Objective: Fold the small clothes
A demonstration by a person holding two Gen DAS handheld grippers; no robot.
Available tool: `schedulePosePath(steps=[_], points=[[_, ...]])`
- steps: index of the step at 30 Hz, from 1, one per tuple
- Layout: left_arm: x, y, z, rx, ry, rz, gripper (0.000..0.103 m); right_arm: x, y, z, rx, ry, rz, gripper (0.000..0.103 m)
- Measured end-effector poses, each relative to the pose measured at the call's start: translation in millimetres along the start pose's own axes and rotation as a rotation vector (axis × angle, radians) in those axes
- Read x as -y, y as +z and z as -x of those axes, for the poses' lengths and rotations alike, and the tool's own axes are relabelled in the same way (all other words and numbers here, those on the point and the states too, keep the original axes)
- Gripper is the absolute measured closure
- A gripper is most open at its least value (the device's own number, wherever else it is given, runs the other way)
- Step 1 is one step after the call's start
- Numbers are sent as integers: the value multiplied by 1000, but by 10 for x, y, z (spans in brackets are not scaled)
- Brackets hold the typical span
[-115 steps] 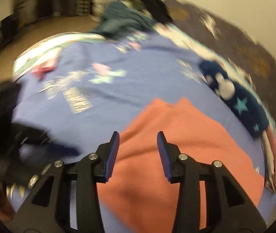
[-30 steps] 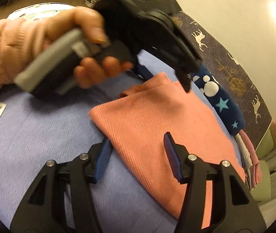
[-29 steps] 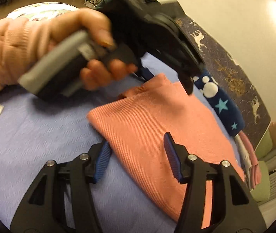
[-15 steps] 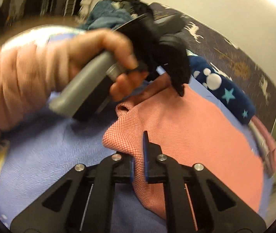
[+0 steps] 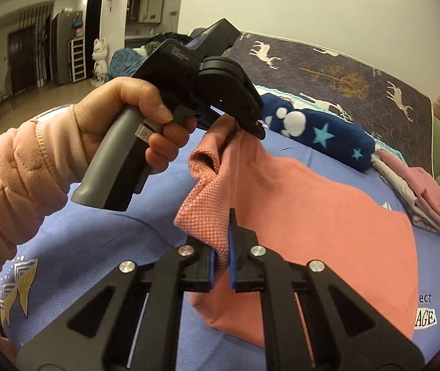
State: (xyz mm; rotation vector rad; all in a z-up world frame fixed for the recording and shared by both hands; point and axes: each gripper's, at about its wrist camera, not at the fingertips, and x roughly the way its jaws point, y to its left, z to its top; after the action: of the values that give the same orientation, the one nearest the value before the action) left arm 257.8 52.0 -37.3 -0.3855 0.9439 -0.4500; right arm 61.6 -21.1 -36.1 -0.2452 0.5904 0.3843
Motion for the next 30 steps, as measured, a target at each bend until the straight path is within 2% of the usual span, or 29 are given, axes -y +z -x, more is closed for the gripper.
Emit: schedulePosePath(steps=[12, 30], points=[[711, 67, -175, 3, 78, -87, 92, 510, -161, 305, 39, 1, -143, 97], [2024, -121, -988, -75, 86, -272, 93, 1524, -749, 709, 58, -44, -400, 97]])
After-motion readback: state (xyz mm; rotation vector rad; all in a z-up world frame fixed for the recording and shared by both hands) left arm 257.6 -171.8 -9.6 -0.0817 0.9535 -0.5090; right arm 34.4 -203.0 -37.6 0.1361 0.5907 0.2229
